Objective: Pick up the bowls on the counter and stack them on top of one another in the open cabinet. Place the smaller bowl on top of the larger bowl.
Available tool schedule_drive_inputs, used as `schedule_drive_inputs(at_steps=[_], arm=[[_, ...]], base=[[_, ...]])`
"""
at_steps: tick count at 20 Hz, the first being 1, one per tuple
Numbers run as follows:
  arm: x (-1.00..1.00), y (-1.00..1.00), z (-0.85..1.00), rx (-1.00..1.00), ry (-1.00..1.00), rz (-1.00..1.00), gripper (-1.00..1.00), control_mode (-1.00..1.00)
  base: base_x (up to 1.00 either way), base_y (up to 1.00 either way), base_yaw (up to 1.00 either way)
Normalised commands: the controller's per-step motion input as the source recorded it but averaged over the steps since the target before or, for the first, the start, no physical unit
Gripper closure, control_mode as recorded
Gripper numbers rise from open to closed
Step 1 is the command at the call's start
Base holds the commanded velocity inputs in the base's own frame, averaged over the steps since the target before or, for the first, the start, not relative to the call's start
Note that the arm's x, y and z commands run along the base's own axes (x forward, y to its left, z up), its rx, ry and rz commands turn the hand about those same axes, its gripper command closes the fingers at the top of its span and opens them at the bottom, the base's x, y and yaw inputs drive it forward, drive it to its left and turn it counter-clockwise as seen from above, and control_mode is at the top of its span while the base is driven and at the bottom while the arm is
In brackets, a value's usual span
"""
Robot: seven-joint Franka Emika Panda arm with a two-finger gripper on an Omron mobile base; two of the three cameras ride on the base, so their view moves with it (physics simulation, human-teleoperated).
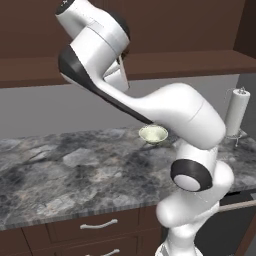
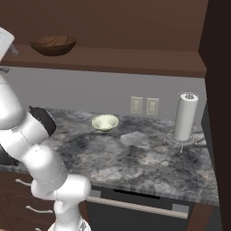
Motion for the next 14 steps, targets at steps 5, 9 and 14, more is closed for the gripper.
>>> schedule_drive_inputs(at_steps=[5,9,14], arm=[[-0.52,-0.34,-0.62,0.0,-0.01,0.0,-1.0,-1.0],[-0.37,-0.38,-0.57,0.0,-0.04,0.04,-1.0,-1.0],[-0.03,-0.28,-0.37,0.03,-0.07,0.13,-1.0,-1.0]], base=[[0.0,0.0,0.0],[0.0,0.0,0.0],[0.0,0.0,0.0]])
